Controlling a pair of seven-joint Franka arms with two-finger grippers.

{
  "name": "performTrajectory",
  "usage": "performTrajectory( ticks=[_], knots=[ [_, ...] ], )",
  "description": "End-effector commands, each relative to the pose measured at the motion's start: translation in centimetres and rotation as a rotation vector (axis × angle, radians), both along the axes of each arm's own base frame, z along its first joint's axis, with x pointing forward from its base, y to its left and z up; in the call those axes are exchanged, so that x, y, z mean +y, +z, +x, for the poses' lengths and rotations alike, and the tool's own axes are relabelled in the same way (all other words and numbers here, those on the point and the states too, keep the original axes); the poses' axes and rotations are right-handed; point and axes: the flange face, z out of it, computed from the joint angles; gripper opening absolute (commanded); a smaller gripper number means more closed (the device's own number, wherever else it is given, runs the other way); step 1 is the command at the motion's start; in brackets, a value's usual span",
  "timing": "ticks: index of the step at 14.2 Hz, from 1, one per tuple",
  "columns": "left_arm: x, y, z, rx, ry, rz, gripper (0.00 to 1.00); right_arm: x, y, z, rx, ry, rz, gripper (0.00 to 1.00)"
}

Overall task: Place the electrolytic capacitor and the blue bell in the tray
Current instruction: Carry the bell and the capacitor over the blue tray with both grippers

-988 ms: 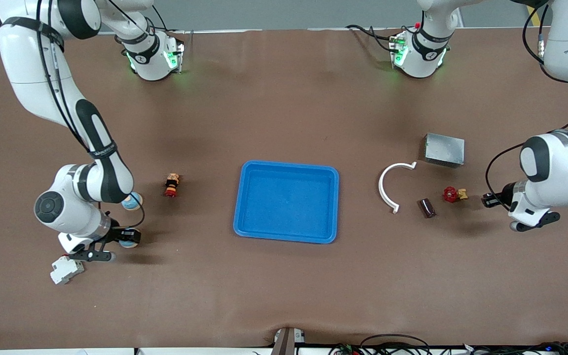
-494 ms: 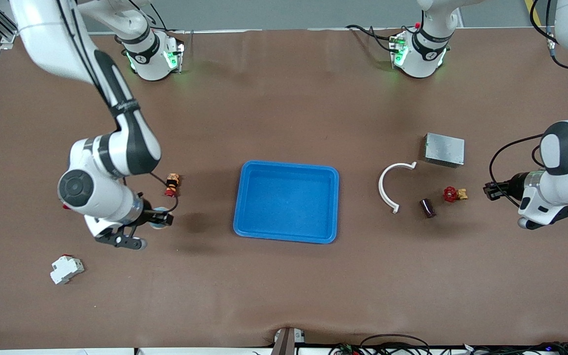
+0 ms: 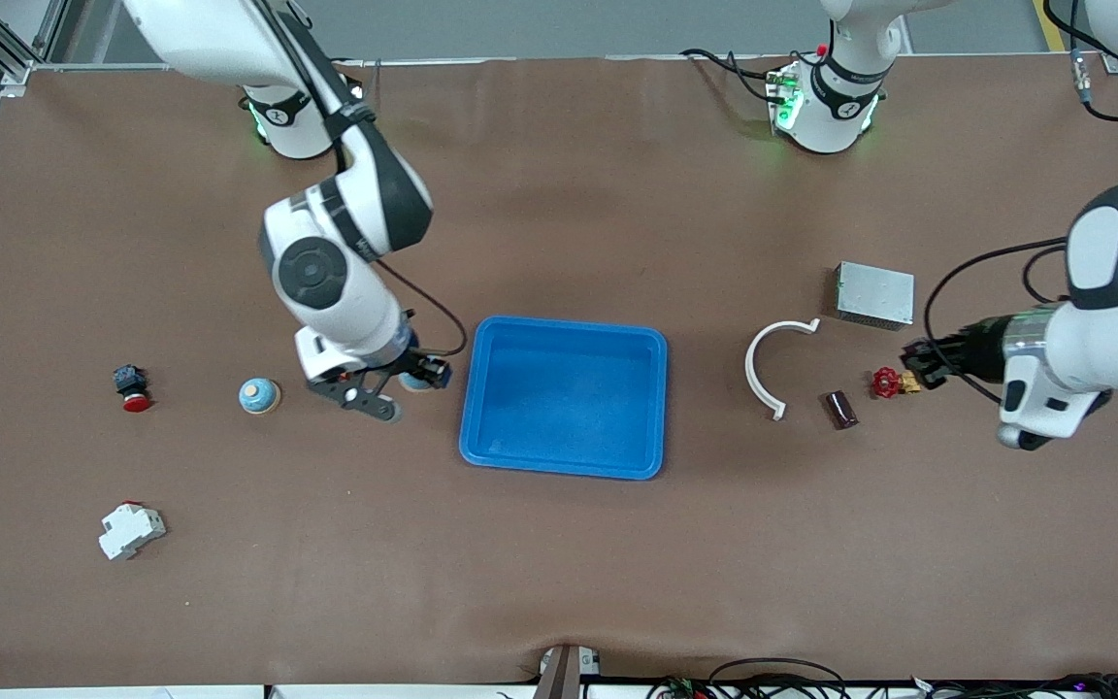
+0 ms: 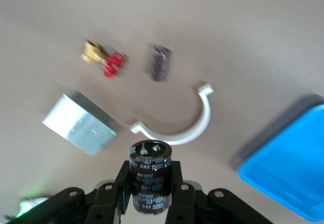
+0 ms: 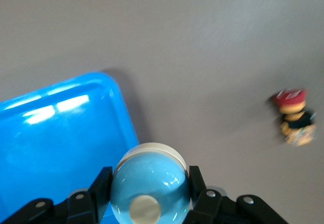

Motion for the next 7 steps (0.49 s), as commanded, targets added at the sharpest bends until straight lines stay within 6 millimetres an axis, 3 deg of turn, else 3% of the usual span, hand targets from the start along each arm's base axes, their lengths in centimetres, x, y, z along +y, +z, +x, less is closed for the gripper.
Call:
performTrajectory(
  ticks=[1, 4, 7],
  knots=[
    [-6.7, 0.8, -0.6, 0.025, 0.065, -0.008, 0.0, 3.0, -1.0, -2.4, -0.033, -0.081, 0.023, 0.0],
    [-14.5, -1.0, -1.4, 0.022, 0.088, 0.015, 0.0, 6.7, -4.3, -4.2, -0.049, -0.136, 0.029, 0.0],
    [-20.2, -3.3, -2.2, 0.008, 0.127, 0.022, 0.0, 7.9, -6.9, -4.5, -0.046, -0.149, 0.021, 0.0]
  ],
)
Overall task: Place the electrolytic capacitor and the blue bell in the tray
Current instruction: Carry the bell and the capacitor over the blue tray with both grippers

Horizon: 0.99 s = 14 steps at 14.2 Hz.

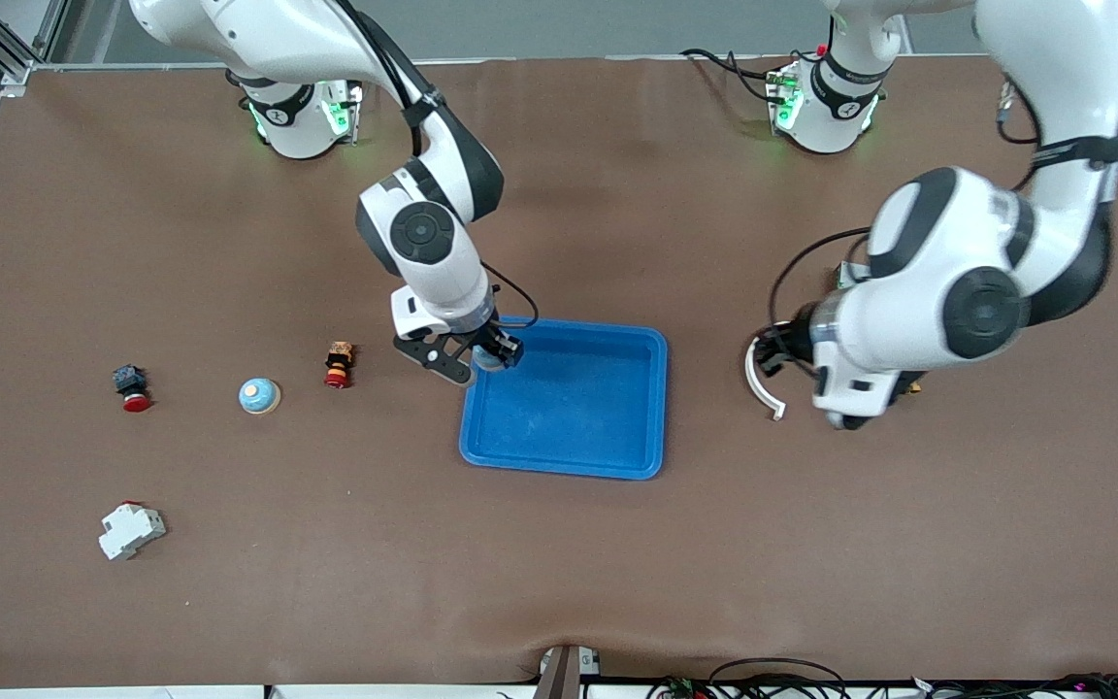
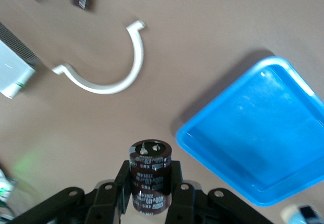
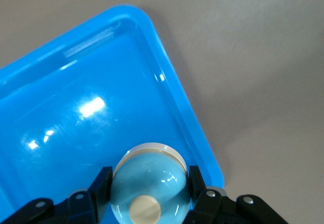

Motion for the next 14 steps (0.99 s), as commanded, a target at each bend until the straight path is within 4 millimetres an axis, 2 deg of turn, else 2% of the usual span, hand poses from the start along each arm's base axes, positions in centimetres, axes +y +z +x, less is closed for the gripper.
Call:
performTrajectory(
  ticks=[1, 3, 6, 9, 14],
  knots=[
    [-3.6, -1.9, 0.2, -0.011, 0.046, 0.008, 0.0, 0.7, -2.4, 0.3, 0.003, -0.023, -0.016, 0.0],
    [-7.7, -4.2, -0.9, -0.038, 0.066, 0.061, 0.0, 2.1, -4.5, -0.3, 0.017, -0.026, -0.032, 0.0],
    [-11.5, -7.9, -1.6, -0.086, 0.129, 0.107, 0.0, 3.2, -6.1, -0.4, 0.019, -0.036, -0.042, 0.0],
    [-13.8, -10.4, -1.9, -0.111, 0.172, 0.086, 0.0, 3.4, -7.2, -0.2, -0.007, -0.043, -0.023, 0.0],
    [-14.4, -14.5, -1.9, -0.095, 0.201, 0.092, 0.0, 3.7, -8.3, -0.5, -0.008, -0.04, -0.024, 0.0]
  ],
)
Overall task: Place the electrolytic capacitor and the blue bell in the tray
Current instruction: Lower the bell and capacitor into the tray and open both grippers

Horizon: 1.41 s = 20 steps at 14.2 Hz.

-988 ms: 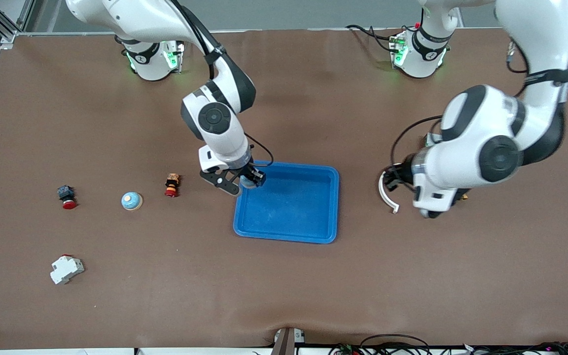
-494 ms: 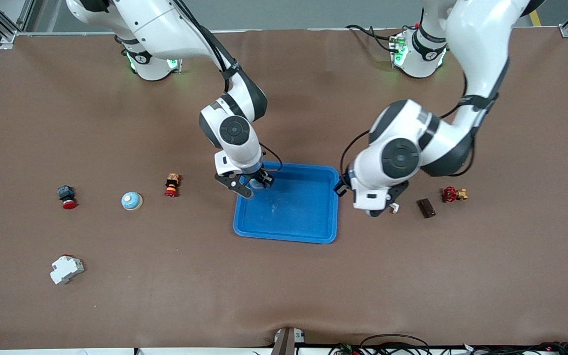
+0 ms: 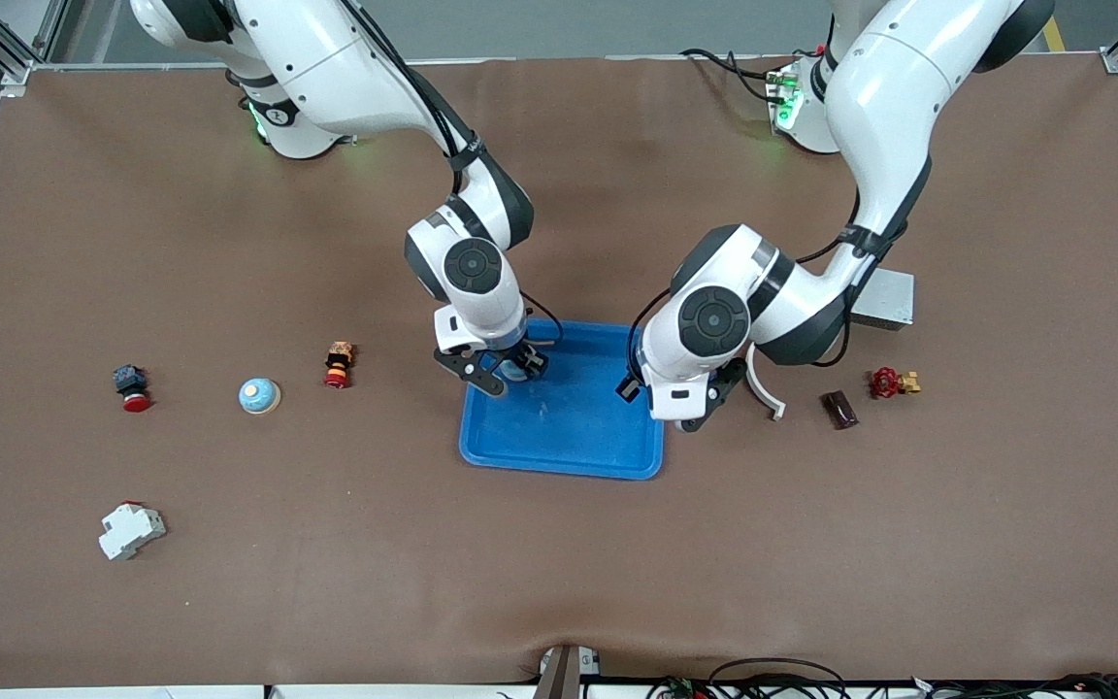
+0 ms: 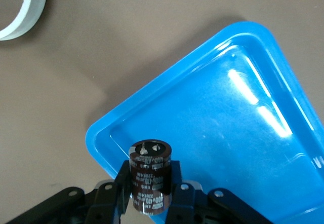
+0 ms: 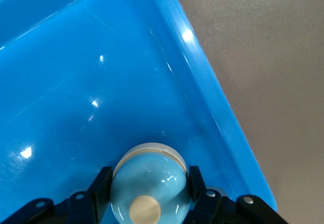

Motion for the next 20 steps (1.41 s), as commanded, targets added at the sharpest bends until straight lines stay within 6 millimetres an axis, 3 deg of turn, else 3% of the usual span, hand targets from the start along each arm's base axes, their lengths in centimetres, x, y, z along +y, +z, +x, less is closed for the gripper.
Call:
performTrajectory(
  ticks=[1, 7, 9, 11, 13, 16, 17, 20],
  knots=[
    [-0.7, -1.5, 0.6, -0.025, 0.043, -0.008, 0.0, 0.7, -0.7, 0.0, -0.019, -0.007, -0.007, 0.0],
    [-1.5, -4.9, -0.8, -0.008, 0.061, 0.0, 0.0, 0.9, -1.8, -0.1, -0.027, -0.024, 0.0, 0.0],
    [-1.5, -5.8, -1.5, 0.001, 0.077, 0.02, 0.0, 0.5, -2.0, 0.1, -0.026, -0.045, -0.004, 0.99],
    [-1.5, -7.3, -2.1, 0.024, 0.073, 0.031, 0.0, 0.6, -1.7, 0.2, -0.041, -0.017, -0.021, 1.0],
    [-1.6, -9.1, -2.5, 0.029, 0.054, 0.057, 0.0, 0.5, 0.3, 1.7, -0.048, 0.003, -0.037, 1.0],
    [-1.8, -10.5, -3.0, 0.036, 0.049, 0.078, 0.0, -0.2, 5.8, 4.5, 0.04, 0.08, -0.109, 1.0],
    [-2.0, -10.6, -3.1, 0.037, 0.046, 0.079, 0.0, -1.3, 7.0, 5.2, 0.067, 0.111, -0.124, 1.0],
    [-2.2, -10.5, -3.3, 0.037, 0.045, 0.08, 0.0, -7.9, 11.1, 7.5, 0.075, 0.248, -0.116, 1.0]
  ],
)
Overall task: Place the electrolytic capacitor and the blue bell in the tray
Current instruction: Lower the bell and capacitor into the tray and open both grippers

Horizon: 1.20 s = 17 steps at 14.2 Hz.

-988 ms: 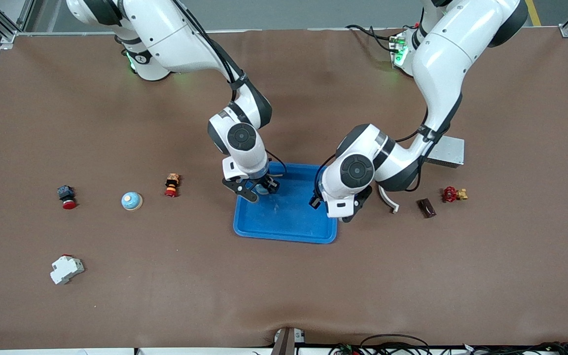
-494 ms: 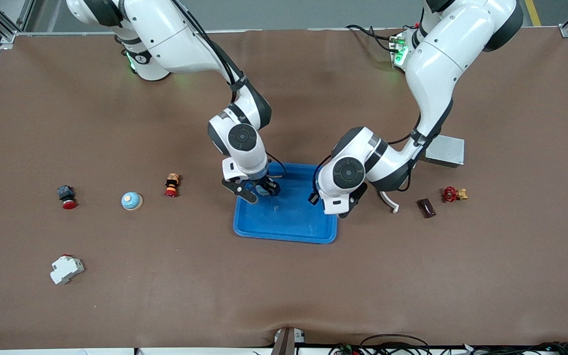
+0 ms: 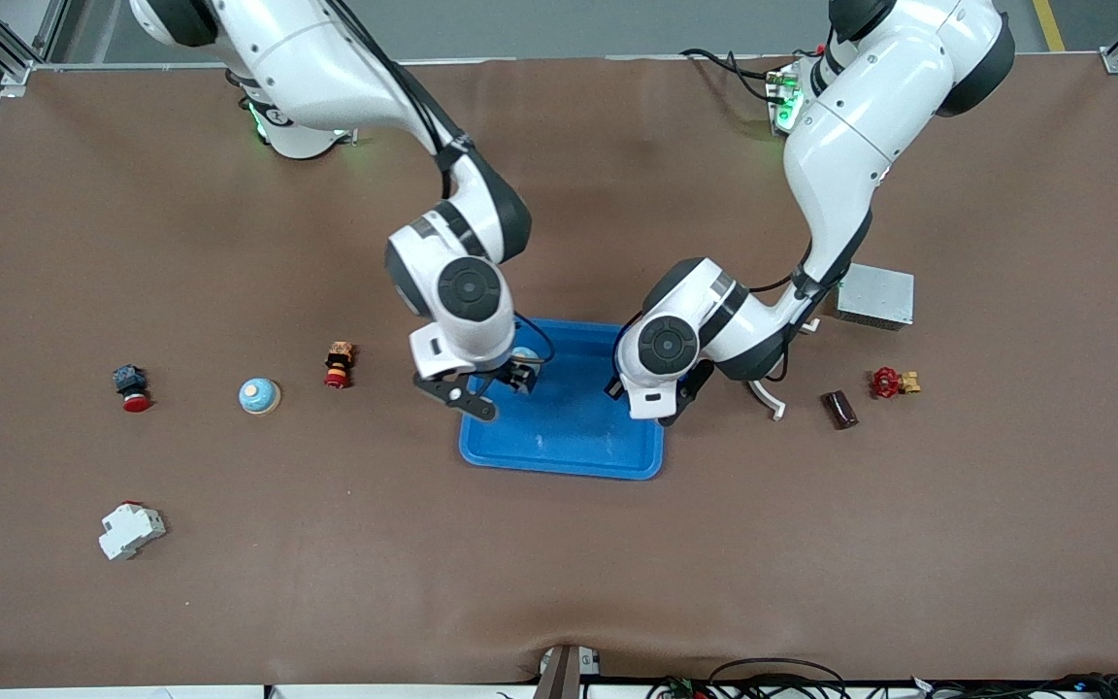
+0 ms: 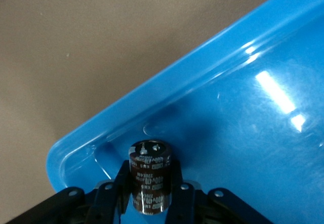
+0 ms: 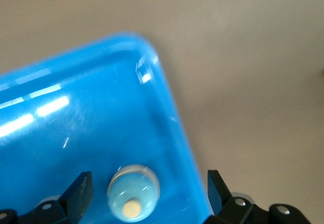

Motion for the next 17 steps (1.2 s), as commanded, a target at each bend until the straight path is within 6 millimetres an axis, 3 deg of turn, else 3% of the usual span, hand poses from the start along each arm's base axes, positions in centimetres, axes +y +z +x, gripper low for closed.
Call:
performTrajectory(
  ticks=[1, 2, 3, 5, 7, 10, 12, 14, 17],
  knots=[
    [-0.2, 0.4, 0.0, -0.026, 0.005, 0.019, 0.3, -6.8, 3.1, 1.4, 0.017, 0.113, 0.01, 1.0],
    [-0.3, 0.4, 0.0, -0.026, 0.001, 0.019, 0.75, -9.3, 3.9, 1.9, 0.018, 0.149, 0.015, 1.0],
    [-0.3, 0.6, 0.0, -0.023, 0.001, 0.023, 1.0, -11.9, 4.5, 2.3, 0.021, 0.184, 0.019, 1.0],
    [-0.5, 1.4, -0.7, 0.015, -0.013, 0.058, 1.0, -18.2, 4.6, 2.7, -0.004, 0.264, 0.039, 1.0],
    [0.0, 3.6, -1.1, 0.052, -0.028, 0.104, 1.0, -23.9, 2.8, 2.5, -0.042, 0.331, 0.049, 1.0],
    [2.1, 9.5, -1.2, 0.077, -0.128, 0.146, 1.0, -31.2, -0.1, 2.6, -0.073, 0.411, 0.053, 1.0],
    [5.1, 12.7, -0.1, 0.085, -0.219, 0.13, 1.0, -34.3, -1.6, 2.0, -0.085, 0.448, 0.05, 1.0],
    [7.7, 15.1, 1.0, 0.075, -0.263, 0.119, 1.0, -35.9, -3.1, 1.0, -0.092, 0.461, 0.049, 1.0],
    [13.6, 18.1, 1.3, 0.063, -0.393, 0.1, 1.0, -38.9, -4.8, 0.1, -0.117, 0.49, 0.047, 1.0]
  ],
)
